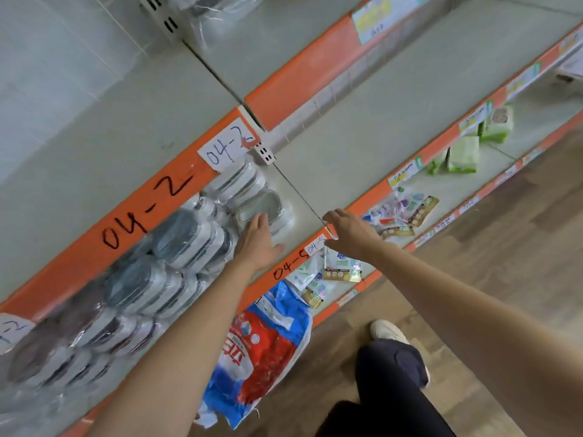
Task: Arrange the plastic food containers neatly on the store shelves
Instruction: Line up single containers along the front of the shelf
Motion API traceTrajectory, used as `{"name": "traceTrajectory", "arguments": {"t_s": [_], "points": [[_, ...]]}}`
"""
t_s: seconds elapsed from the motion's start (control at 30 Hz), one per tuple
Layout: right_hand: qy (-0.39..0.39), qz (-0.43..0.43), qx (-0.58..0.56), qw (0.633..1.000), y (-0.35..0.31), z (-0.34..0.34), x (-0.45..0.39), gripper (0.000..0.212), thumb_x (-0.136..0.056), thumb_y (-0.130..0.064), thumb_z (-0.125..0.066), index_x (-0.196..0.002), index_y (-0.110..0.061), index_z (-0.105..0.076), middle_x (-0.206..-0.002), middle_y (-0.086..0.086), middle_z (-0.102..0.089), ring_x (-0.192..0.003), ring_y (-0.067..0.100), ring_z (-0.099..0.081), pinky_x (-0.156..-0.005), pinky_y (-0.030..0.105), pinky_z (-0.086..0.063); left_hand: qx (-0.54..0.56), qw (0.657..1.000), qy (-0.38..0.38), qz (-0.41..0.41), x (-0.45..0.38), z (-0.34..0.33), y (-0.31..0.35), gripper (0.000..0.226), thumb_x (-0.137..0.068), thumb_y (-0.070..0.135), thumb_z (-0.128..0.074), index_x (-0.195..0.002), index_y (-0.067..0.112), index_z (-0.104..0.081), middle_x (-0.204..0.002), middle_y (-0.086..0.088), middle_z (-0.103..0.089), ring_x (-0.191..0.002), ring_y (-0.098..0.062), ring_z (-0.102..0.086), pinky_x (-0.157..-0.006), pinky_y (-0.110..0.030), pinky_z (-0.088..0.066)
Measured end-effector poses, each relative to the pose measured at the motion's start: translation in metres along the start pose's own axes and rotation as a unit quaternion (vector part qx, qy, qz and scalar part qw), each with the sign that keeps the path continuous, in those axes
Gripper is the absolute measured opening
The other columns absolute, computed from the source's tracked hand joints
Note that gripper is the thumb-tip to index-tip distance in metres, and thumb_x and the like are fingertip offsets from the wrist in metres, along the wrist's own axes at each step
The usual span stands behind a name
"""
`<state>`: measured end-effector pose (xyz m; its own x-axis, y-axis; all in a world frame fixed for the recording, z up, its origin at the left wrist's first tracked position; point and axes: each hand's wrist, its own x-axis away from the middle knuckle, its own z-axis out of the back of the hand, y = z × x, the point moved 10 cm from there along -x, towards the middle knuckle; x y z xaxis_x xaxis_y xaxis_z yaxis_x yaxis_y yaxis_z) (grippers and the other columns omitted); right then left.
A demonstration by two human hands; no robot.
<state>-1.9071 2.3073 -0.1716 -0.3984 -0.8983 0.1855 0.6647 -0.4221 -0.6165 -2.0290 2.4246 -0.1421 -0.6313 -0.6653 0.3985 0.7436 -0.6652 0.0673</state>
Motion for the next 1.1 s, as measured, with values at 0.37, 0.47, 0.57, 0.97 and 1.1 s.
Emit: {"name": "traceTrajectory", "arguments": {"t_s": [0.37,0.47,0.57,0.97,1.1], "points": [[0.011,0.041,0.032,0.999,0.034,-0.046,-0.077,0.058,-0.087,-0.033,-0.058,-0.139,-0.018,-0.038,-0.138,-0.001,-0.042,-0.126,0.019,-0.036,-0.098,0.032,-0.03,-0.039,0.999,0.032,0.013,-0.097,-0.002,-0.032,0.116,-0.071,0.04,-0.079,-0.151,0.013,0.001,-0.159,-0.006,0.001,-0.146,-0.025,-0.004,-0.116,-0.041,-0.012],[-0.015,0.049,0.001,0.999,0.032,-0.052,-0.092,0.059,-0.087,-0.025,-0.057,-0.142,-0.015,-0.035,-0.141,0.001,-0.04,-0.126,0.021,-0.035,-0.099,0.033,-0.032,-0.029,0.997,0.074,-0.007,-0.087,0.009,-0.03,0.111,-0.063,0.042,-0.083,-0.148,0.015,-0.017,-0.149,-0.004,-0.019,-0.136,-0.027,-0.027,-0.108,-0.043,-0.031],[-0.028,0.039,-0.061,0.997,0.032,-0.052,-0.11,0.058,-0.088,-0.013,-0.056,-0.143,-0.015,-0.035,-0.142,0.003,-0.04,-0.127,0.021,-0.035,-0.103,0.031,-0.033,-0.016,0.996,0.062,-0.061,-0.063,0.006,-0.022,0.106,-0.061,0.045,-0.083,-0.145,0.019,-0.023,-0.14,0.003,-0.023,-0.132,-0.021,-0.029,-0.108,-0.042,-0.033],[-0.066,0.113,-0.086,0.988,-0.025,-0.066,-0.155,0.079,-0.084,-0.015,-0.067,-0.149,-0.024,-0.023,-0.154,0.004,-0.022,-0.139,0.025,-0.025,-0.111,0.039,-0.027,-0.111,0.984,0.0,-0.141,-0.001,-0.016,-0.029,0.103,-0.068,0.046,-0.077,-0.147,0.017,-0.019,-0.136,0.002,-0.023,-0.128,-0.017,-0.024,-0.109,-0.029,-0.021],[-0.143,0.181,-0.017,0.973,-0.055,-0.087,-0.156,0.071,-0.082,-0.008,-0.052,-0.146,-0.032,-0.03,-0.158,0.0,-0.007,-0.144,0.023,-0.007,-0.117,0.04,-0.015,-0.117,0.984,-0.003,-0.138,-0.003,-0.018,-0.027,0.101,-0.069,0.041,-0.078,-0.147,0.017,-0.018,-0.138,-0.001,-0.023,-0.13,-0.018,-0.023,-0.113,-0.032,-0.021]]}}
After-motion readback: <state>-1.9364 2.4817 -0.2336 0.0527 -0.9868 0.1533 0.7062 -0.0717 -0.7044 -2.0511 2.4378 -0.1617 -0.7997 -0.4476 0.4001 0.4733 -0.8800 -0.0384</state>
